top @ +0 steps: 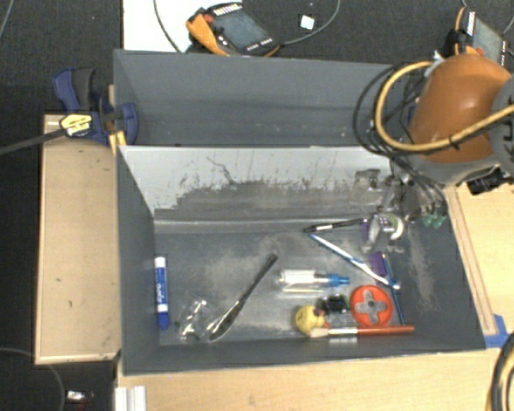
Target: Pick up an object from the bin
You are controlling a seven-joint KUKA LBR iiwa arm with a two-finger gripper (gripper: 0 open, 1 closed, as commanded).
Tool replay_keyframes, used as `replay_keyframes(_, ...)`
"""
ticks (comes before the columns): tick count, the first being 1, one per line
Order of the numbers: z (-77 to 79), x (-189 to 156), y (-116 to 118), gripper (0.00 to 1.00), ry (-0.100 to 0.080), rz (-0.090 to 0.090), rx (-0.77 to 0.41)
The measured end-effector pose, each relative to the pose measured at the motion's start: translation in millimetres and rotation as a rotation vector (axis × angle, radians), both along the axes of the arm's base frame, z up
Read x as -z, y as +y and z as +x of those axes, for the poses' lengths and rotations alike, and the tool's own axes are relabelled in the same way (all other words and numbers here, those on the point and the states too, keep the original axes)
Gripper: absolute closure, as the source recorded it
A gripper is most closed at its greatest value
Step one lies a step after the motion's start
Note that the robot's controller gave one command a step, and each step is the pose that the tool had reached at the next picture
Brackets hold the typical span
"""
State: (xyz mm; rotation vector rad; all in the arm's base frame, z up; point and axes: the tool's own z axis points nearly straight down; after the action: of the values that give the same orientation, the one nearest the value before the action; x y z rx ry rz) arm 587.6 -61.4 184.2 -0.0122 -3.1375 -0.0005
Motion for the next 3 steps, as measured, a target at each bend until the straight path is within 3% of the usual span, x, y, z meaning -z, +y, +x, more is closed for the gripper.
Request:
replay_keyframes(1,1.6,-4,0,0.00,-0.008,-0.001,-0.003)
replay_keyframes(2,-46.4,115,64,0.00,-0.005,0.002,-0.214)
replay_keyframes(3,-75.1,60,78,0.00,-0.017,-0.004,-0.255)
